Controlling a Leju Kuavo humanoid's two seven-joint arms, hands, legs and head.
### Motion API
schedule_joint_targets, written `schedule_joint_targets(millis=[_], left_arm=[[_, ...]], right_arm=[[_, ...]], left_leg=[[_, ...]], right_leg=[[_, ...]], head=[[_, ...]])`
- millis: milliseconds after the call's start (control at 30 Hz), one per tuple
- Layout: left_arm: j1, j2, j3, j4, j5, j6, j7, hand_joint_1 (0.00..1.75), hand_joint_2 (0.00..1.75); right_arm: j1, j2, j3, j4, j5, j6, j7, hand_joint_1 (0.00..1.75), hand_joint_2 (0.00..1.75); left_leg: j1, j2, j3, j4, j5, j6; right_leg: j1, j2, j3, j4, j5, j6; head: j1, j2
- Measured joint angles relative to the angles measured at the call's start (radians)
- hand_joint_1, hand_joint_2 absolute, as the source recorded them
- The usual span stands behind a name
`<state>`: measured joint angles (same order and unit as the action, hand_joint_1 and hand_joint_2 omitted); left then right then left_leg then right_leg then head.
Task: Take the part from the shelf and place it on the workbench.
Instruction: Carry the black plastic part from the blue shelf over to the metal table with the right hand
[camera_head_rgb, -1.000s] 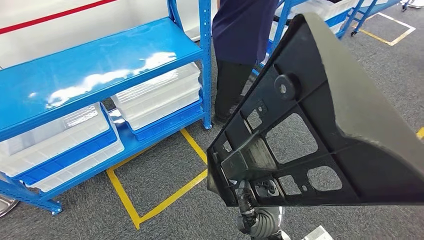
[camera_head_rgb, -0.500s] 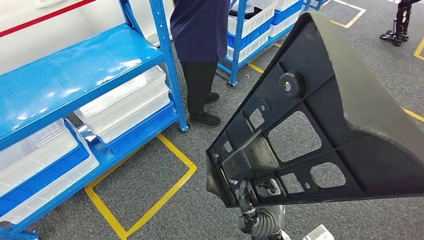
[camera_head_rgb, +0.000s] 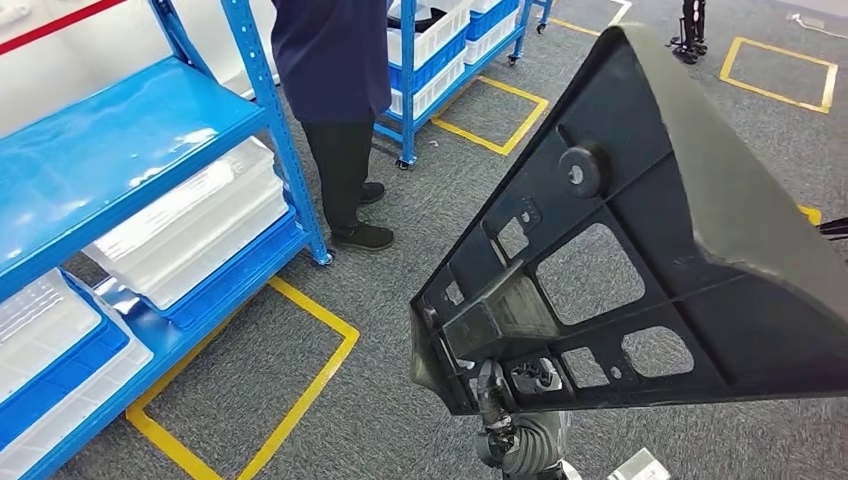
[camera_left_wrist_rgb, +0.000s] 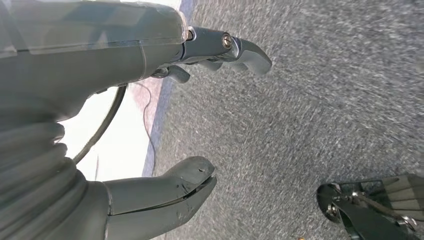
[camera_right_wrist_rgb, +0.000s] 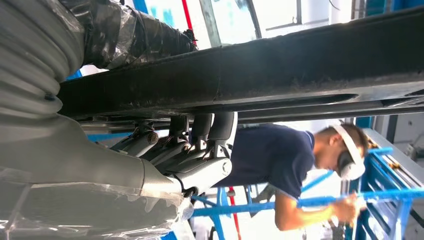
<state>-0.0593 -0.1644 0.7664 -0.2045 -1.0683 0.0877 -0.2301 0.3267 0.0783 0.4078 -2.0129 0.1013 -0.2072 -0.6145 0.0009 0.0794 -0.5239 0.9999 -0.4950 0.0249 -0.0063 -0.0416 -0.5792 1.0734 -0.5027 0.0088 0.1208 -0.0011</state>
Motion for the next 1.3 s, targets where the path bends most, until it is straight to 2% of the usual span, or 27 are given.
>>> schedule_joint_targets(millis=[67,133,167,233,300,333,367,400,433,500,567,633,700,767,800,833,867,900,933,1000,1033,1067,1133,1167,1200,1267,1300], left_arm=[[-0.001,0.0,0.0,0.0,0.0,0.0,0.0,0.0,1.75],[-0.003,0.0,0.001,0.0,-0.001,0.0,0.0,0.0,1.75],[-0.003,0.0,0.001,0.0,-0.002,0.0,0.0,0.0,1.75],[-0.002,0.0,0.003,0.0,-0.003,-0.001,-0.001,0.0,1.75],[0.0,0.0,0.008,0.0,-0.005,-0.001,-0.001,0.0,1.75],[0.001,0.0,0.011,0.0,-0.006,-0.002,-0.001,0.0,1.75],[0.002,0.0,0.013,0.0,-0.006,-0.002,0.0,0.0,1.75],[0.003,0.0,0.014,0.0,-0.006,-0.002,0.0,0.0,1.75],[0.003,0.0,0.015,0.0,-0.006,-0.002,0.0,0.0,1.75],[0.003,0.0,0.017,0.0,-0.007,-0.002,0.0,0.0,1.75],[0.002,0.001,0.019,0.0,-0.008,-0.001,0.001,0.0,1.75],[-0.001,0.0,0.021,0.0,-0.009,0.0,0.002,0.0,1.75],[-0.002,0.0,0.021,0.0,-0.01,0.0,0.004,0.0,1.75],[0.0,-0.001,0.022,0.0,-0.01,0.0,0.004,0.0,1.75],[0.001,0.0,0.023,0.0,-0.011,0.0,0.004,0.0,1.75],[0.002,0.0,0.024,0.0,-0.01,0.0,0.005,0.0,1.75],[0.003,0.0,0.024,0.0,-0.01,0.0,0.006,0.0,1.75],[0.002,0.0,0.025,0.0,-0.01,0.0,0.007,0.0,1.75],[0.001,0.0,0.025,0.0,-0.01,0.0,0.008,0.0,1.75],[-0.001,0.0,0.026,0.0,-0.011,-0.001,0.008,0.0,1.75],[-0.001,0.0,0.027,0.0,-0.011,-0.001,0.008,0.0,1.75],[-0.001,0.0,0.028,0.0,-0.011,-0.001,0.008,0.0,1.75],[-0.002,0.0,0.03,0.0,-0.012,-0.001,0.008,0.0,1.75],[-0.004,0.0,0.031,0.0,-0.012,-0.001,0.008,0.0,1.75],[-0.004,0.0,0.031,0.0,-0.013,-0.002,0.008,0.0,1.75],[-0.003,0.0,0.033,0.0,-0.014,-0.002,0.008,0.0,1.75],[-0.002,0.0,0.033,0.0,-0.014,-0.002,0.008,0.0,1.75]], right_arm=[[0.001,0.002,-0.002,0.001,-0.006,0.005,0.0,1.75,1.75],[0.003,0.004,-0.005,0.002,-0.011,0.011,0.0,1.75,1.75],[0.004,0.006,-0.007,0.002,-0.012,0.014,0.0,1.75,1.75],[0.005,0.011,-0.01,0.004,-0.014,0.025,-0.001,1.75,1.75],[0.005,0.015,-0.014,0.008,-0.014,0.034,-0.002,1.75,1.75],[0.005,0.017,-0.016,0.01,-0.014,0.036,-0.002,1.75,1.75],[0.006,0.019,-0.018,0.012,-0.014,0.037,-0.002,1.75,1.75],[0.006,0.02,-0.019,0.013,-0.014,0.038,-0.002,1.75,1.75],[0.006,0.021,-0.021,0.014,-0.014,0.038,-0.002,1.75,1.75],[0.006,0.023,-0.022,0.015,-0.013,0.039,-0.003,1.75,1.75],[0.006,0.024,-0.023,0.015,-0.012,0.04,-0.004,1.75,1.75],[0.007,0.025,-0.025,0.015,-0.011,0.042,-0.005,1.75,1.75],[0.009,0.026,-0.027,0.015,-0.01,0.044,-0.007,1.75,1.75],[0.009,0.027,-0.029,0.014,-0.01,0.047,-0.008,1.75,1.75],[0.009,0.027,-0.029,0.015,-0.01,0.048,-0.008,1.75,1.75],[0.009,0.027,-0.029,0.015,-0.01,0.048,-0.008,1.75,1.75],[0.01,0.027,-0.029,0.015,-0.01,0.048,-0.008,1.75,1.75],[0.01,0.027,-0.029,0.016,-0.01,0.047,-0.008,1.75,1.75],[0.01,0.027,-0.03,0.016,-0.008,0.046,-0.009,1.75,1.75],[0.011,0.027,-0.03,0.016,-0.006,0.044,-0.012,1.75,1.75],[0.011,0.028,-0.03,0.016,-0.005,0.043,-0.014,1.75,1.75],[0.011,0.029,-0.03,0.015,-0.005,0.042,-0.016,1.75,1.75],[0.012,0.03,-0.03,0.015,-0.004,0.04,-0.018,1.75,1.75],[0.013,0.031,-0.031,0.015,-0.004,0.04,-0.018,1.75,1.75],[0.013,0.031,-0.031,0.015,-0.004,0.04,-0.018,1.75,1.75],[0.014,0.033,-0.031,0.015,-0.003,0.04,-0.018,1.75,1.75],[0.014,0.033,-0.031,0.015,-0.003,0.04,-0.018,1.75,1.75]], left_leg=[[-0.003,0.014,0.002,0.002,-0.002,-0.01],[-0.002,0.024,0.005,0.002,-0.004,-0.02],[-0.001,0.015,0.004,0.01,-0.014,-0.025],[0.003,-0.029,-0.025,0.084,-0.068,-0.035],[0.006,-0.065,-0.083,0.218,-0.137,-0.04],[0.007,-0.069,-0.105,0.269,-0.153,-0.042],[0.008,-0.071,-0.113,0.287,-0.149,-0.043],[0.009,-0.073,-0.102,0.264,-0.125,-0.043],[0.011,-0.08,-0.075,0.207,-0.087,-0.042],[0.016,-0.126,-0.014,0.074,-0.031,-0.037],[0.016,-0.157,0.009,0.019,-0.022,-0.032],[0.015,-0.139,0.01,0.013,-0.017,-0.022],[0.018,-0.111,0.011,0.002,-0.008,-0.007],[0.016,-0.083,0.009,-0.004,-0.003,0.003],[0.014,-0.069,0.007,-0.005,-0.003,0.005],[0.012,-0.053,0.006,-0.004,-0.003,0.006],[0.011,-0.038,0.005,-0.004,-0.004,0.006],[0.01,-0.024,0.006,-0.003,-0.005,0.005],[0.01,-0.012,0.007,-0.003,-0.006,0.004],[0.007,0.008,0.013,-0.001,-0.012,-0.003],[0.004,0.017,0.015,0.0,-0.014,-0.008],[0.002,0.026,0.018,0.002,-0.017,-0.012],[0.0,0.046,0.021,0.001,-0.02,-0.021],[0.002,0.04,0.021,0.006,-0.027,-0.026],[0.005,0.02,0.015,0.022,-0.041,-0.032],[0.01,-0.041,-0.027,0.116,-0.1,-0.039],[0.01,-0.061,-0.059,0.186,-0.134,-0.041]], right_leg=[[0.008,-0.01,0.018,-0.041,0.004,-0.011],[0.006,0.008,0.015,-0.047,0.011,-0.021],[0.002,0.016,0.015,-0.051,0.015,-0.027],[-0.004,0.033,0.014,-0.057,0.024,-0.039],[-0.004,0.052,0.007,-0.056,0.028,-0.045],[-0.003,0.064,0.004,-0.054,0.029,-0.045],[-0.003,0.077,0.001,-0.051,0.029,-0.045],[-0.003,0.09,0.0,-0.047,0.03,-0.045],[-0.003,0.104,0.0,-0.044,0.029,-0.043],[-0.004,0.127,-0.004,-0.035,0.028,-0.036],[-0.005,0.149,-0.015,-0.03,0.032,-0.023],[-0.007,0.171,-0.024,-0.031,0.039,-0.008],[-0.005,0.144,-0.04,-0.007,0.022,0.001],[-0.002,0.082,-0.085,0.09,-0.039,0.007],[-0.003,0.063,-0.115,0.155,-0.073,0.01],[-0.005,0.054,-0.138,0.21,-0.094,0.014],[-0.007,0.05,-0.147,0.235,-0.098,0.016],[-0.008,0.045,-0.136,0.224,-0.083,0.016],[-0.009,0.038,-0.106,0.175,-0.055,0.016],[-0.004,-0.004,-0.027,0.037,-0.004,0.009],[0.0,-0.021,-0.001,-0.012,0.009,0.003],[0.005,-0.031,0.009,-0.036,0.011,-0.003],[0.009,-0.013,0.005,-0.041,0.012,-0.014],[0.007,-0.002,0.004,-0.044,0.014,-0.02],[0.005,0.009,0.004,-0.047,0.018,-0.026],[0.0,0.03,0.002,-0.051,0.023,-0.037],[0.0,0.041,0.001,-0.051,0.024,-0.04]], head=[[0.0,0.0],[0.0,0.0],[0.0,0.0],[-0.001,0.0],[-0.001,0.0],[-0.001,0.0],[-0.001,0.0],[-0.001,0.0],[-0.001,0.0],[-0.001,0.0],[-0.001,0.0],[-0.001,0.0],[0.0,0.0],[0.0,0.0],[0.0,0.0],[0.0,0.0],[0.0,0.0],[0.0,0.0],[0.0,0.0],[0.0,0.0],[0.0,0.0],[0.0,0.0],[-0.001,0.0],[-0.001,0.0],[-0.001,0.0],[-0.001,0.0],[-0.001,0.0]])
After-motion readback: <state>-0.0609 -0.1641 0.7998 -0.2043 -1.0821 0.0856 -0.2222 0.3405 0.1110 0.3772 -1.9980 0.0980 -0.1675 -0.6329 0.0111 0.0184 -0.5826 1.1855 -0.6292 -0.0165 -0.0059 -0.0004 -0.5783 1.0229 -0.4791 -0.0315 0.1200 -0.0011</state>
